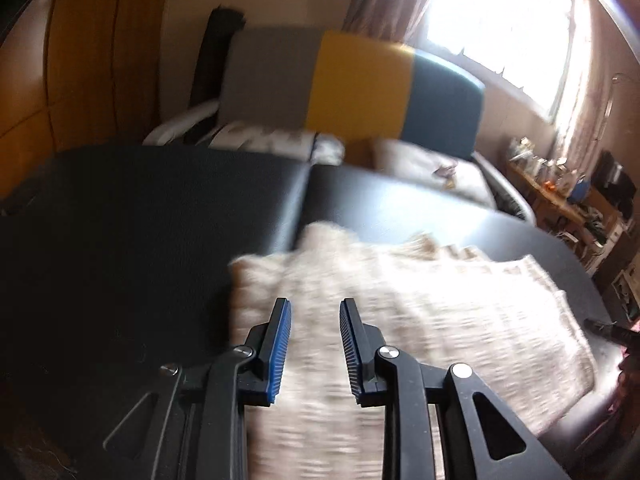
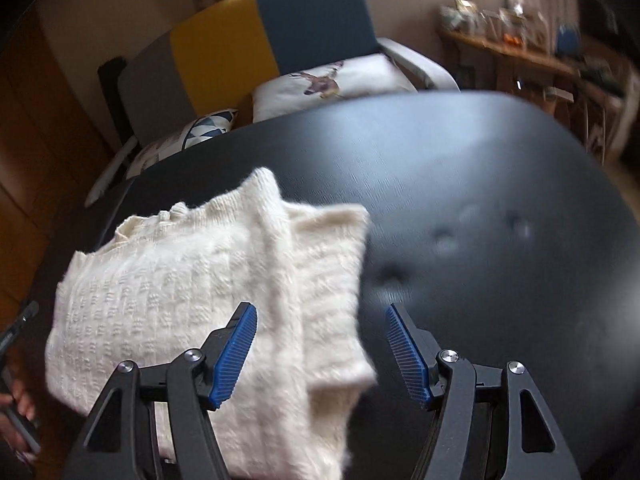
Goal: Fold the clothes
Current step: 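Grasp the sweater side edge with the right tool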
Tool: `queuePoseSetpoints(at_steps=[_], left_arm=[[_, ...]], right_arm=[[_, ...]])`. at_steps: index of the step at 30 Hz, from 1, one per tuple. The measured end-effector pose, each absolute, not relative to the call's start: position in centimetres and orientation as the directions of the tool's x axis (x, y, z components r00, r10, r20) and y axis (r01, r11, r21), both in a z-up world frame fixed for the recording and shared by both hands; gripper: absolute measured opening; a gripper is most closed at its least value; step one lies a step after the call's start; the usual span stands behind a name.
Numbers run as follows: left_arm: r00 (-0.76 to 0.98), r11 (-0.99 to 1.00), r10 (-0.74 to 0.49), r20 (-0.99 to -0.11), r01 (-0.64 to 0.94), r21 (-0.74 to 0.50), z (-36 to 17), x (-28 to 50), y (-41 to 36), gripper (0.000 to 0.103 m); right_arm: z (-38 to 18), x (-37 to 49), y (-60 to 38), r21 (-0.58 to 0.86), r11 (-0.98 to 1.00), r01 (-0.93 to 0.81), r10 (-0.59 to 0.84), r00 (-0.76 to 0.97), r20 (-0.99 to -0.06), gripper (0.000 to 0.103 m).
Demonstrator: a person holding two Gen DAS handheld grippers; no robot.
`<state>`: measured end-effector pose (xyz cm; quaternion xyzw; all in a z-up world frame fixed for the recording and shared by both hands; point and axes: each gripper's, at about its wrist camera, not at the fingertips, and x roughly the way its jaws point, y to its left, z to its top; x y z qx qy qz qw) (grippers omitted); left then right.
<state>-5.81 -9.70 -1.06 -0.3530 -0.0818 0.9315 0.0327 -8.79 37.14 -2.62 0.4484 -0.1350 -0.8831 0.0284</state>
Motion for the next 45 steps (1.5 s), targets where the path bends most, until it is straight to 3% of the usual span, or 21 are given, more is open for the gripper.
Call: queuePoseSetpoints(at_steps=[6, 14, 21, 24, 27, 30, 36, 38, 40, 45], left_arm=[[-0.702, -0.973, 0.222, -0.677, -0.116, -0.199, -3.0, -4.5, -3.9, 0.027], [-0.691, -0.982, 0.171, -0.702, -0.178, -0.064, -6.2, -3.3, 1.6, 0.028], [-0.705, -0.98, 0.189, -0.684, -0.176, -0.089, -6.9, -2.3, 1.0, 0.029], [-0.722, -0.98, 0.183, -0.668, -0.186, -0.067, -7.4, -1.8, 1.1, 0.03], [-0.729, -0.981, 0.178, -0.662, -0.186, -0.058, -7.5, -1.4, 1.2, 0.03], [-0.727, -0.983, 0.162, -0.667, -0.178, -0.045, -6.8, -1.2, 1.7, 0.029], [-0.77, -0.955, 0.232, -0.594, -0.295, 0.01, -5.1, 1.7, 5.3, 0.028], [-0.77, -0.938, 0.239, -0.592, -0.341, 0.066, -5.2, 1.9, 6.9, 0.027], [-0.774, -0.929, 0.211, -0.597, -0.348, 0.124, -5.8, 1.6, 8.0, 0.017], [-0.753, -0.934, 0.159, -0.638, -0.325, 0.15, -8.1, 0.3, 9.0, 0.012]], right_arm=[[-5.2, -7.8, 39.2, 0.41, -0.904, -0.124, -0.266, -0.586, -0.765, 0.07], [-6.9, -8.2, 39.1, 0.564, -0.82, -0.097, -0.4, -0.607, -0.687, 0.075], [-7.7, -9.2, 38.3, 0.659, -0.752, -0.012, -0.525, -0.593, -0.611, 0.076], [-8.2, -9.5, 38.6, 0.7, -0.714, -0.021, -0.555, -0.592, -0.584, 0.066], [-8.6, -9.9, 38.7, 0.679, -0.733, -0.044, -0.534, -0.582, -0.614, 0.039], [-9.0, -9.9, 38.8, 0.686, -0.726, -0.051, -0.538, -0.578, -0.613, 0.025], [-9.5, -9.7, 38.8, 0.753, -0.653, -0.087, -0.582, -0.579, -0.571, 0.02], [-9.5, -9.7, 39.2, 0.775, -0.623, -0.103, -0.593, -0.583, -0.555, 0.02], [-9.3, -9.6, 39.4, 0.794, -0.599, -0.105, -0.604, -0.592, -0.534, 0.019], [-8.6, -9.9, 39.1, 0.807, -0.582, -0.097, -0.629, -0.575, -0.523, 0.019]])
